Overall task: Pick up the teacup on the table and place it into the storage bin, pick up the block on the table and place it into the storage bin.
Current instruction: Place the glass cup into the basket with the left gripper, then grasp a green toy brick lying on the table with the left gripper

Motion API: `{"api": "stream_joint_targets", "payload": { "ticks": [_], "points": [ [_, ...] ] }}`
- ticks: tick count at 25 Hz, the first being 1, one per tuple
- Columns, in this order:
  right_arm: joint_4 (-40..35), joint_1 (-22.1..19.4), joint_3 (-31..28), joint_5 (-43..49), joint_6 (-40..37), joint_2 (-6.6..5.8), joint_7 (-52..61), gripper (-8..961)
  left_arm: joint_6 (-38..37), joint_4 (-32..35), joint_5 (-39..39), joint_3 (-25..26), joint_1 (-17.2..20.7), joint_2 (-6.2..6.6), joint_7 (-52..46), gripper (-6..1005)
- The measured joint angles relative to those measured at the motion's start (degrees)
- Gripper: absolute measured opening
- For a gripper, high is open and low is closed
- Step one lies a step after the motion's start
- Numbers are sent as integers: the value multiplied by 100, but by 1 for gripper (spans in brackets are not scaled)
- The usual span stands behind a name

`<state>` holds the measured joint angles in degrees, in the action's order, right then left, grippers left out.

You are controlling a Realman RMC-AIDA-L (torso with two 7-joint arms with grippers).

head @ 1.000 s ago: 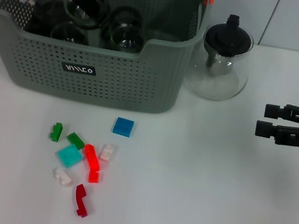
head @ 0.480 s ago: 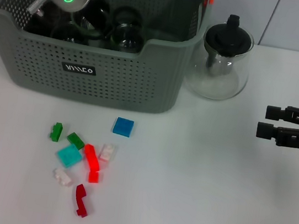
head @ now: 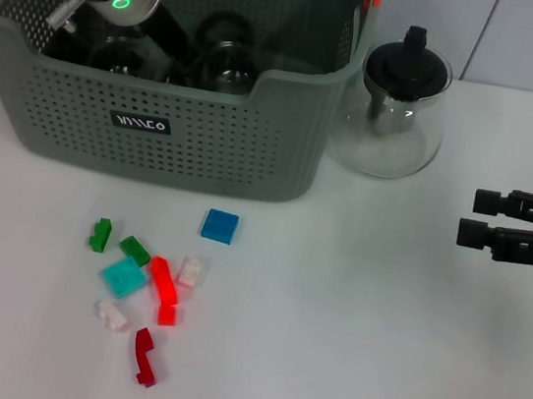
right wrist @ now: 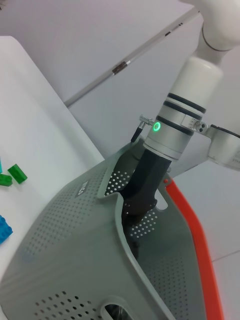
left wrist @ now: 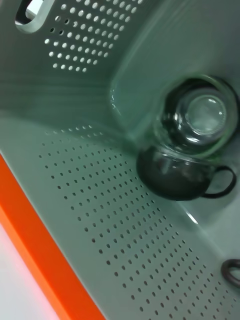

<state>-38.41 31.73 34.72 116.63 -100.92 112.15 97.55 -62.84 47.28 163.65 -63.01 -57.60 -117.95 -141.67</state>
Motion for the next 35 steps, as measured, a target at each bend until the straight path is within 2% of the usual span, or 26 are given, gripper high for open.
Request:
{"api": "stream_joint_targets", "payload": {
  "ticks": [9, 12, 16, 18, 21, 24, 27, 30, 33, 35],
  "points": [
    [-24, -11, -10, 0, -30, 0, 0, 942, -78, 303, -23, 125, 84, 0, -39, 272],
    [-36, -9, -8, 0, -31, -4, 0, 943, -217, 884, -155, 291, 226, -35, -62, 390],
    [-52, 15, 0, 0, -48, -5, -9, 944, -610, 1995, -654, 804, 413, -139, -18, 574],
    [-53, 28, 1, 0, -73, -7, -35, 943, -842, 2503, -1216, 1075, 549, -146, 47, 671],
    [-61, 43, 2, -1, -139, -8, -66, 942, -1234, 3053, -2649, 1580, 879, -106, 412, 673],
    [-80, 45, -9, -1, -189, -9, -72, 942, -2002, 3274, -4866, 2201, 1421, -85, 1463, 674],
    [-83, 35, -40, -3, -214, -17, -73, 943, -2814, 3272, -6571, 2568, 1983, -97, 2489, 679],
    [-83, 18, -60, -21, -221, -27, -68, 943, -3576, 3303, -7342, 2819, 2392, -129, 2996, 684],
    [-76, 15, -63, -33, -224, -27, -42, 943, -4316, 3429, -7411, 2916, 2720, -184, 3216, 689],
    [-49, 19, -59, -33, -225, -26, -28, 943, -4554, 3592, -7298, 2800, 2984, -258, 3380, 693]
  ]
}}
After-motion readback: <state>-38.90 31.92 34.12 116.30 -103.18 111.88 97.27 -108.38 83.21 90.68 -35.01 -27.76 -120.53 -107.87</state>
